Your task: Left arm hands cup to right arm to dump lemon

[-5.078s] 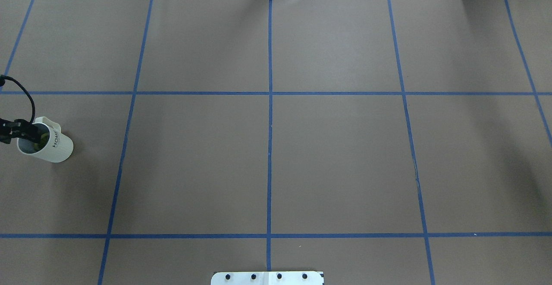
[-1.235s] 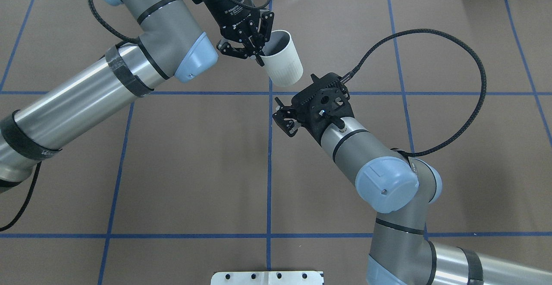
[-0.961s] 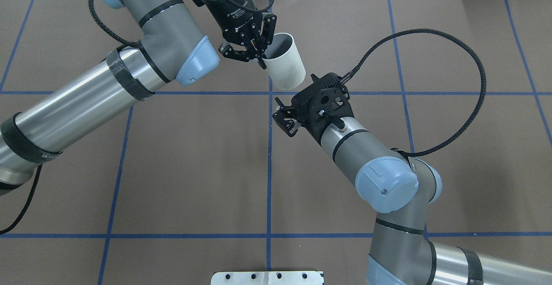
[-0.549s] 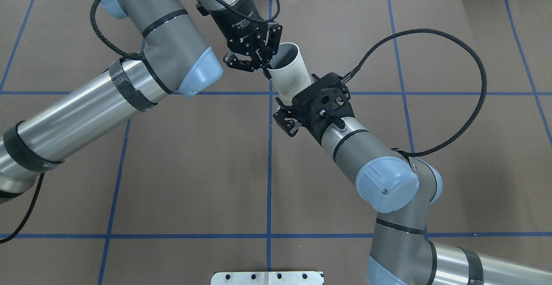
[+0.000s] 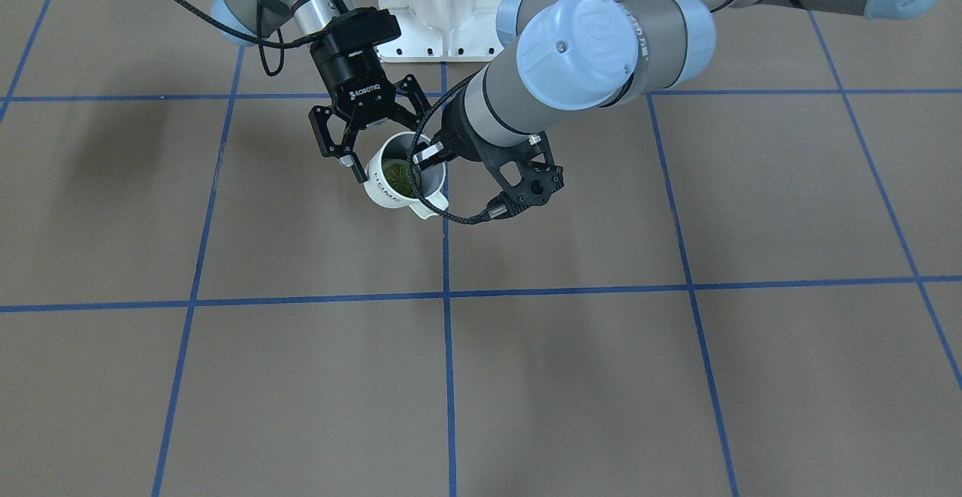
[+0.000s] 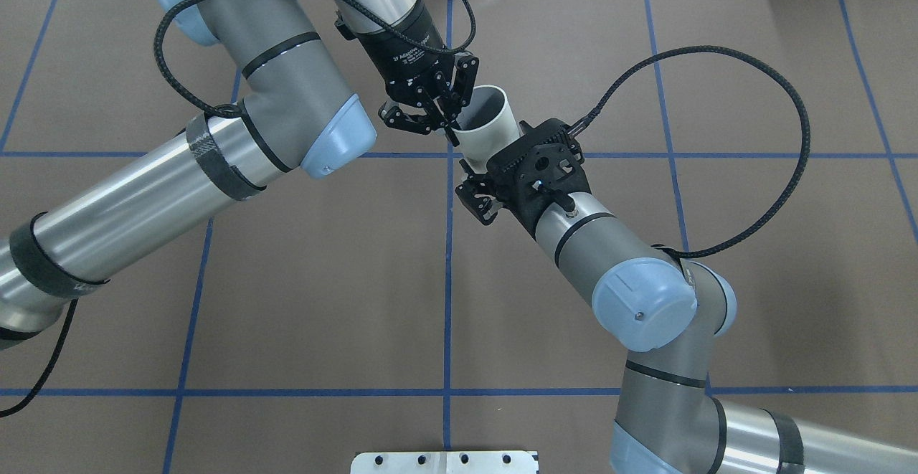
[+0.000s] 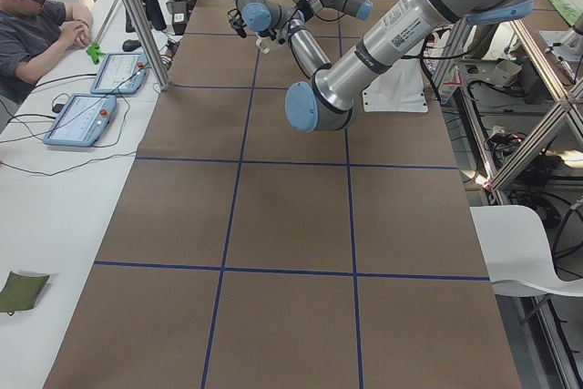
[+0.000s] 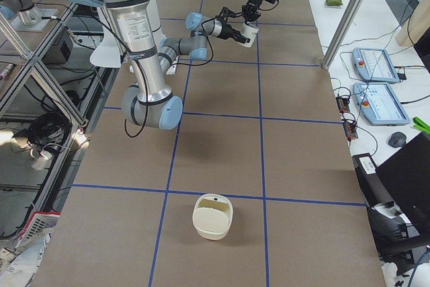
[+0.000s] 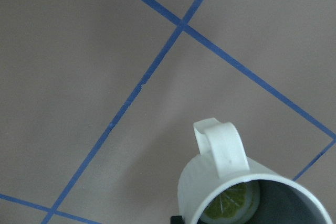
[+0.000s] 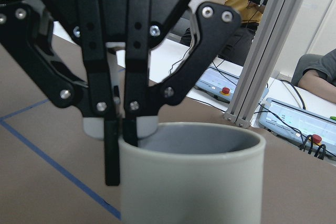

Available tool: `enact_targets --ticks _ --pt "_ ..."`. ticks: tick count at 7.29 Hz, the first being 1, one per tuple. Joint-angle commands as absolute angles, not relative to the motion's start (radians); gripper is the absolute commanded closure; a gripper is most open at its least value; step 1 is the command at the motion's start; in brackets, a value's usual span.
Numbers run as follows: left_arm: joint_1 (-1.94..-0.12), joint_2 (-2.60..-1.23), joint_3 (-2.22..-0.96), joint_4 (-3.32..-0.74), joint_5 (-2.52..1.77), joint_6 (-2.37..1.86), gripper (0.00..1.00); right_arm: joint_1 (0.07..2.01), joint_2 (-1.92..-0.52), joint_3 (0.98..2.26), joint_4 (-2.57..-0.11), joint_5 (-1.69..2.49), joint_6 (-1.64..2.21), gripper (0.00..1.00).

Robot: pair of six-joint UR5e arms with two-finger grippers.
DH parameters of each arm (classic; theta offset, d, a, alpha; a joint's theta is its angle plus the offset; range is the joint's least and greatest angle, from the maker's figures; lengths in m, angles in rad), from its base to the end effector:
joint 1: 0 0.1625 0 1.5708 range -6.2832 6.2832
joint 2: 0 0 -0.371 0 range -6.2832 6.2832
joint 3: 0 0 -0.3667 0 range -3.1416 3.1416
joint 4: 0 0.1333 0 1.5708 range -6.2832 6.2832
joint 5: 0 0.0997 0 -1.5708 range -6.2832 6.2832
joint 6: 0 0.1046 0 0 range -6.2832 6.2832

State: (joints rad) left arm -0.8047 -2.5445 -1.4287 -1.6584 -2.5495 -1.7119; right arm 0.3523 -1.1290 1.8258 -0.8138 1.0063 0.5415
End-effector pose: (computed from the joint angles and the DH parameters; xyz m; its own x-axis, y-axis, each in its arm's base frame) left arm 0.4246 -0.5084 0.0562 0.4241 -0.5540 -0.7165 0.0044 0.7924 -0.6100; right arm -0.4408 -0.3637 0.1738 0.7336 -0.5017 0.4584 -0.3134 0.3487 0.8833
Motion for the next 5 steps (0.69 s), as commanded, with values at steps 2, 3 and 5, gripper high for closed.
enact_targets --ticks 2,3,5 --pt "-0.796 -2.530 -1.456 -1.657 -2.549 -1.713 1.00 0.354 -1.129 1.827 -0.815 1.006 0.541 0.00" --pt "-0.790 -2.530 -1.457 -1.657 -2.549 -1.720 1.00 0.354 -1.129 1.825 -0.813 1.006 0.541 0.00" --pt "-0.787 -2.530 -1.462 -1.657 -2.549 -1.726 1.00 0.354 -1.129 1.825 -0.813 1.006 0.541 0.00"
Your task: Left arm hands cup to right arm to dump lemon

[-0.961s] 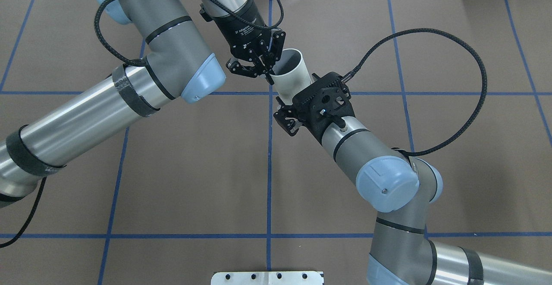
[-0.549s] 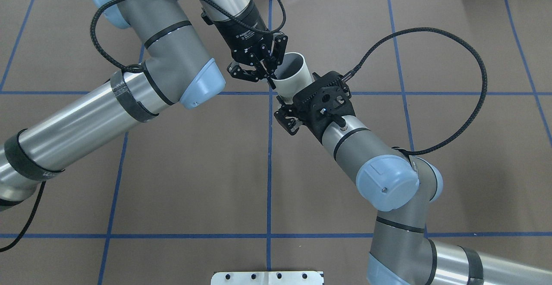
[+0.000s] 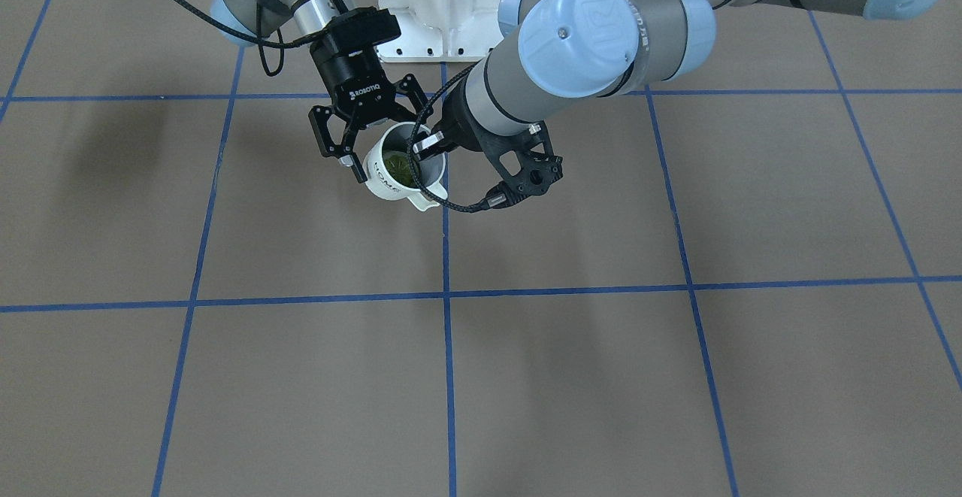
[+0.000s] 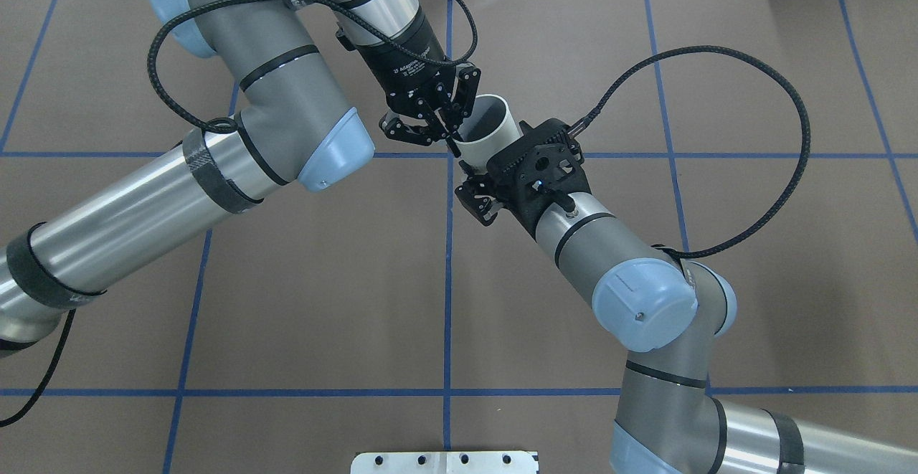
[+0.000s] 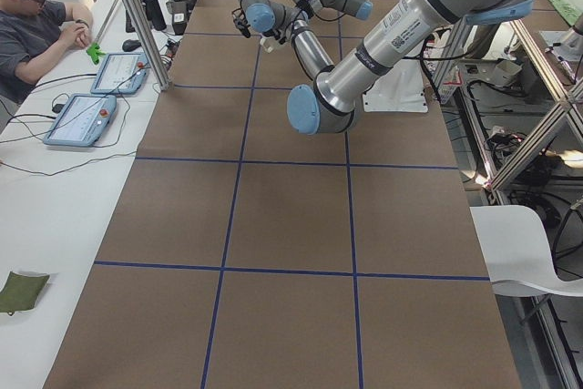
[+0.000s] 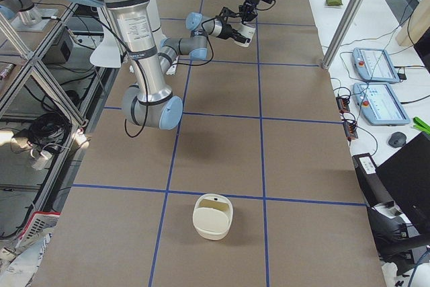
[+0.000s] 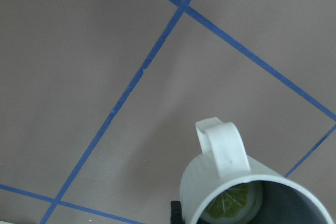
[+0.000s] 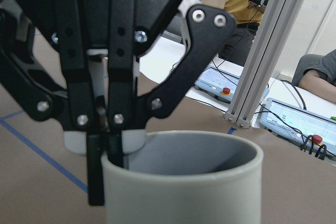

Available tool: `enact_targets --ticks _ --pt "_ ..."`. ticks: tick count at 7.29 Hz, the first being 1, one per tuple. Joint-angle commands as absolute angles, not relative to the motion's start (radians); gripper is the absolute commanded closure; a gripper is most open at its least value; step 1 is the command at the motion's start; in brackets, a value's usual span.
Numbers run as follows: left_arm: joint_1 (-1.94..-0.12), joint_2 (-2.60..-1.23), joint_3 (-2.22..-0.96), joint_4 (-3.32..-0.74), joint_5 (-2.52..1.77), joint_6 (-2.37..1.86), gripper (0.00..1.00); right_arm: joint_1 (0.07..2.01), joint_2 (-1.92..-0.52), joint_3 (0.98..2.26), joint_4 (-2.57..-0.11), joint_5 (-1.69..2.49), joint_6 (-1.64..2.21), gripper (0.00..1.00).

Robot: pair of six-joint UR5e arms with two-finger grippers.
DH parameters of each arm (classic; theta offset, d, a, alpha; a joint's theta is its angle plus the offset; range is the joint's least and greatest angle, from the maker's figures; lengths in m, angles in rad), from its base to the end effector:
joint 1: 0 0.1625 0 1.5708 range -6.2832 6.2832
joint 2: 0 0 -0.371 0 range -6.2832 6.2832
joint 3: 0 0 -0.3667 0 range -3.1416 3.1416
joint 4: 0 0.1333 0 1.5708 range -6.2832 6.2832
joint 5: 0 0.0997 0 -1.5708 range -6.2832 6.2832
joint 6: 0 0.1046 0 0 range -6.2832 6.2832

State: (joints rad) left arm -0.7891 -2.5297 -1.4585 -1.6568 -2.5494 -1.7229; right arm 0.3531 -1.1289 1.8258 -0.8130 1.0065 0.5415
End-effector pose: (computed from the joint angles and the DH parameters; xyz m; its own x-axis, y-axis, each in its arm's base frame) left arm 0.4270 -0.4962 0.0556 0.4260 -0.5492 -0.7190 -0.0089 0.7921 -0.6103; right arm -0.4405 -0.3640 0.1737 0.7336 -0.5013 0.4589 -0.3144 0.3483 0.8831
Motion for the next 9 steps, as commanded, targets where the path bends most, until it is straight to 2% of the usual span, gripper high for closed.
enact_targets --ticks 1,6,7,8,9 --pt "-0.787 -2.530 -1.465 -1.657 -2.549 -1.729 1.00 0.354 -1.129 1.825 -0.813 1.006 0.541 0.00" --pt "-0.787 -2.531 -1.476 -1.657 -2.551 -1.735 1.00 0.350 -1.131 1.824 -0.815 1.006 0.541 0.00" --pt "-0.785 -2.531 -1.477 -1.657 -2.551 -1.736 1.00 0.350 -1.131 1.824 -0.813 1.008 0.541 0.03" --pt "-0.785 -2.531 -1.477 -1.658 -2.553 -1.735 1.00 0.344 -1.129 1.822 -0.813 1.008 0.545 0.30" --pt "-0.785 -2.530 -1.477 -1.660 -2.556 -1.735 0.84 0.342 -1.131 1.822 -0.813 1.008 0.552 0.75"
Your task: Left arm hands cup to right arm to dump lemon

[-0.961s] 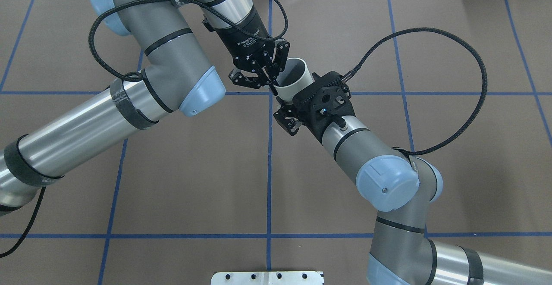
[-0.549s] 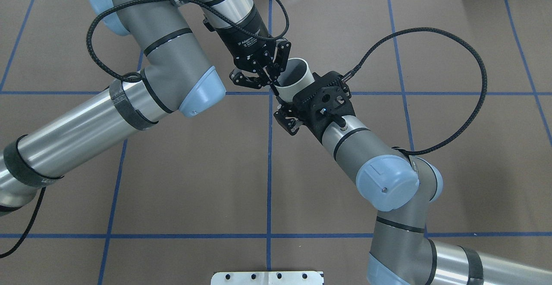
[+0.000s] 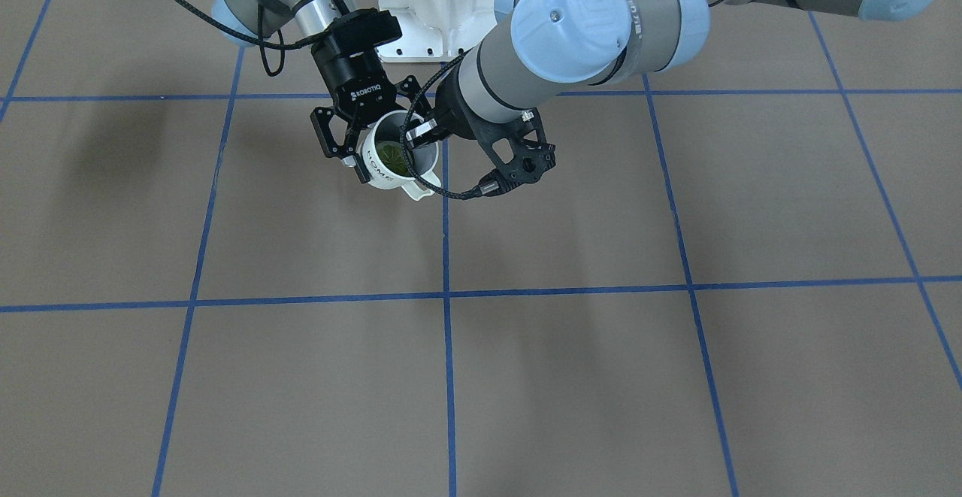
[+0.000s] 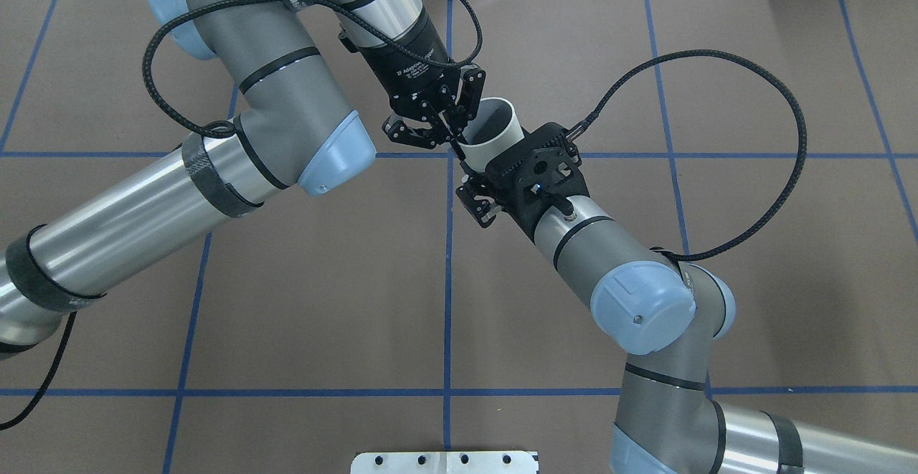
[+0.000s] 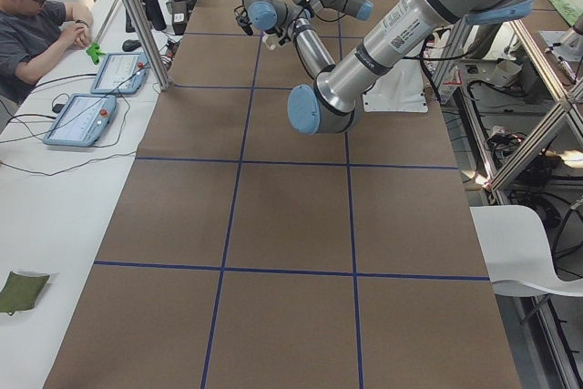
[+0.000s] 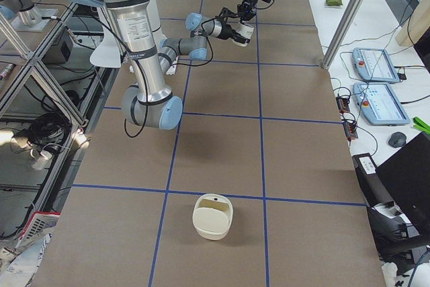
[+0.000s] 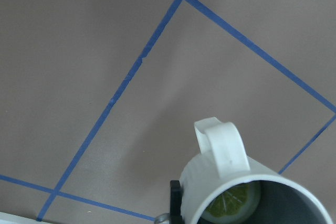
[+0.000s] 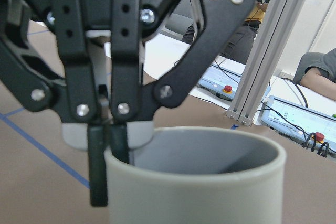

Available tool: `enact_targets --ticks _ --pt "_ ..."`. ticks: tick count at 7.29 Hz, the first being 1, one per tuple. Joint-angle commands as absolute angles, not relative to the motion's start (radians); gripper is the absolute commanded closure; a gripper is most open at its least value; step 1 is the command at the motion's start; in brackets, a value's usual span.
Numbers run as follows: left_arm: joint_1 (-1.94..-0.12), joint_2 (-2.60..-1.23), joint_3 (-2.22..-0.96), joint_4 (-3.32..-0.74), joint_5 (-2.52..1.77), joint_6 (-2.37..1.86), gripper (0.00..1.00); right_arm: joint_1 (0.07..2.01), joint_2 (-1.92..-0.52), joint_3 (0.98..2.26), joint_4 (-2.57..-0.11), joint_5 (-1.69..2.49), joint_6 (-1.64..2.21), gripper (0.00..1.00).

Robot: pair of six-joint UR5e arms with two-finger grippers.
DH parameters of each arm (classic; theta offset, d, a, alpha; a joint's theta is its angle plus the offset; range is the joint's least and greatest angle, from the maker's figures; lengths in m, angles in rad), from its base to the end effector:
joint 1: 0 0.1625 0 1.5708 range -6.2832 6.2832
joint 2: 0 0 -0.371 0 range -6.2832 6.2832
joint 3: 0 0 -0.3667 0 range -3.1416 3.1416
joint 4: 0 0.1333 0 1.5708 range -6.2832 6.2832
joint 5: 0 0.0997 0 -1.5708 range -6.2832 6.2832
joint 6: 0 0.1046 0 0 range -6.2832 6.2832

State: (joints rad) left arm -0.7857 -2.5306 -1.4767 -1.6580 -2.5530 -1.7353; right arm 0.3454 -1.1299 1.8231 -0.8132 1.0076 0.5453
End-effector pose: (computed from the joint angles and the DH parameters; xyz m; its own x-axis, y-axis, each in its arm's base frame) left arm 0.4243 -0.4901 0.0485 0.4182 -0.5470 -0.7252 -0.0183 0.7931 -0.6088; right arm -0.4442 -0.3608 0.1753 0.7296 -0.5058 0.4603 -0.3109 0.3542 0.8820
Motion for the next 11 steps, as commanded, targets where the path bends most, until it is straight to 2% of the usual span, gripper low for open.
enact_targets --ticks 1,4,6,9,11 --pt "-0.784 -2.533 -1.482 -1.667 -2.545 -1.724 0.01 0.344 -1.132 1.822 -0.813 1.011 0.558 1.00" --pt "-0.791 -2.530 -1.519 -1.660 -2.542 -1.727 0.00 0.347 -1.137 1.828 -0.811 1.011 0.560 1.00" --pt "-0.862 -2.523 -1.523 -1.661 -2.540 -1.715 0.00 0.356 -1.161 1.836 -0.810 1.009 0.616 1.00" --pt "-0.937 -2.465 -1.523 -1.660 -2.537 -1.631 0.00 0.487 -1.351 1.850 -0.799 1.018 0.833 1.00" --pt "-0.940 -2.438 -1.522 -1.661 -2.499 -1.618 0.00 0.674 -1.499 1.848 -0.683 1.229 0.941 1.00"
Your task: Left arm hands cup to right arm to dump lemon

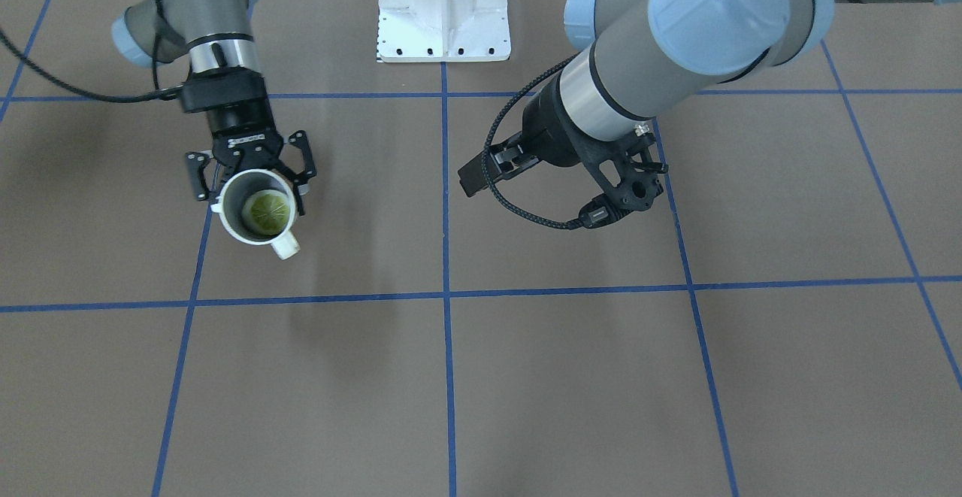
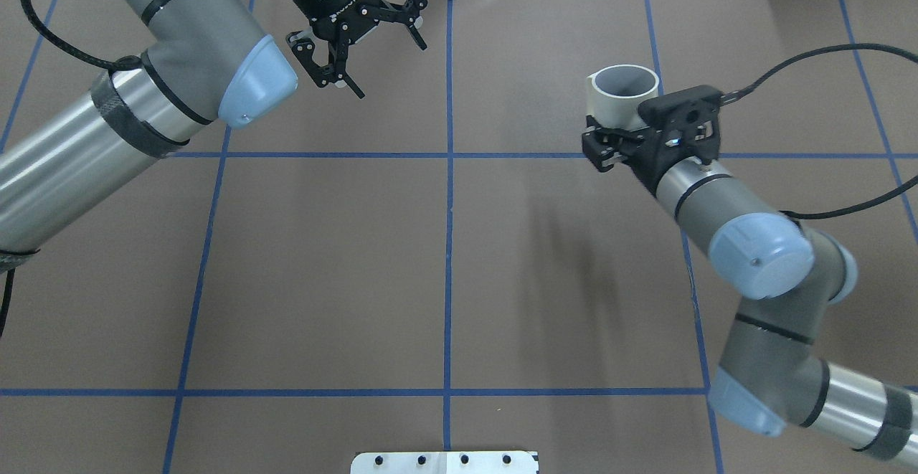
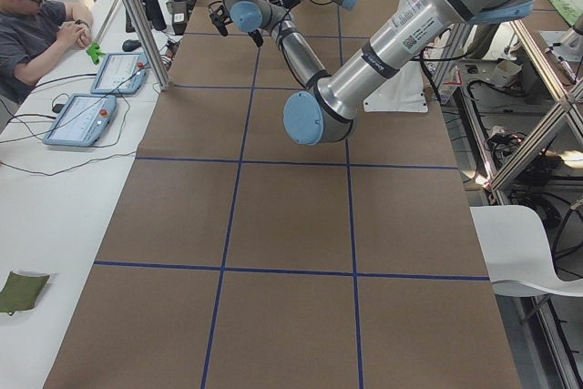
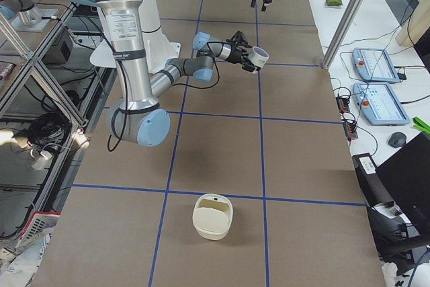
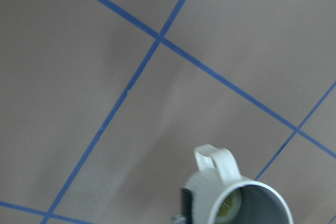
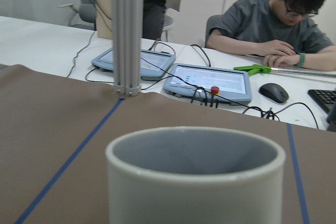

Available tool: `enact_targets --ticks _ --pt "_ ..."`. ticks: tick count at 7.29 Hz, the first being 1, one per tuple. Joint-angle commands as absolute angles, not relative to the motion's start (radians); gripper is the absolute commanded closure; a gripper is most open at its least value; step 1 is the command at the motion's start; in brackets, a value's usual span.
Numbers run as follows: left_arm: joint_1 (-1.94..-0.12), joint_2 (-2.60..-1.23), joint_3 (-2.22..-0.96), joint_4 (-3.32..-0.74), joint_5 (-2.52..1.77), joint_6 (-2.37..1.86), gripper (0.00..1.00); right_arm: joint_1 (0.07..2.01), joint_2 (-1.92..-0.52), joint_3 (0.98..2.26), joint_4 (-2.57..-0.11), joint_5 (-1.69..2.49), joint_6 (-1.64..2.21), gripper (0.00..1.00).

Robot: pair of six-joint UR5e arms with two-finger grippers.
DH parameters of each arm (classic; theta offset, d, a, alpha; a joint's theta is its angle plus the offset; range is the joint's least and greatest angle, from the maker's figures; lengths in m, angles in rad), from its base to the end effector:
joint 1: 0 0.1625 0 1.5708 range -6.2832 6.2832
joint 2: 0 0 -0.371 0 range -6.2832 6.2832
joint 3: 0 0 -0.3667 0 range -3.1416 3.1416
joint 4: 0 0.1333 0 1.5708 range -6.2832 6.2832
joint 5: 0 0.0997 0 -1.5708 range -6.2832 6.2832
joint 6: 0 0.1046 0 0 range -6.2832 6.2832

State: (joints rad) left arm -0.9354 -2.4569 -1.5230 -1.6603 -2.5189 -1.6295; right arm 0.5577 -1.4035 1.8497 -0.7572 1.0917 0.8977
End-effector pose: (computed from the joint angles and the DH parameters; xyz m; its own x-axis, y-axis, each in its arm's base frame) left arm 0.3417 -0.5447 0.0813 0.3503 -0.5327 -0.7704 0.1043 0.8396 -0.5332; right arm -0.3379 -0.4247 0.3036 0.7279 -0.1980 0.6564 -0.4965 0.5081 0.7038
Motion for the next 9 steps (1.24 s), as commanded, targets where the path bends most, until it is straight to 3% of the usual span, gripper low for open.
enact_targets --ticks 1,6,7,9 --pt "-0.945 -2.418 -1.523 -1.660 -2.484 -1.577 0.00 0.793 -1.584 1.845 -0.579 1.393 0.910 0.99" --pt "-0.973 -2.304 -1.585 -1.660 -2.381 -1.411 0.00 1.115 -2.010 1.829 -0.081 1.782 0.925 0.92" --pt "-0.973 -2.303 -1.585 -1.660 -2.379 -1.410 0.00 1.121 -2.041 1.765 0.054 1.787 0.998 0.91" --pt "-0.976 -2.304 -1.588 -1.660 -2.379 -1.408 0.00 1.203 -2.025 1.494 0.402 1.908 1.173 0.92"
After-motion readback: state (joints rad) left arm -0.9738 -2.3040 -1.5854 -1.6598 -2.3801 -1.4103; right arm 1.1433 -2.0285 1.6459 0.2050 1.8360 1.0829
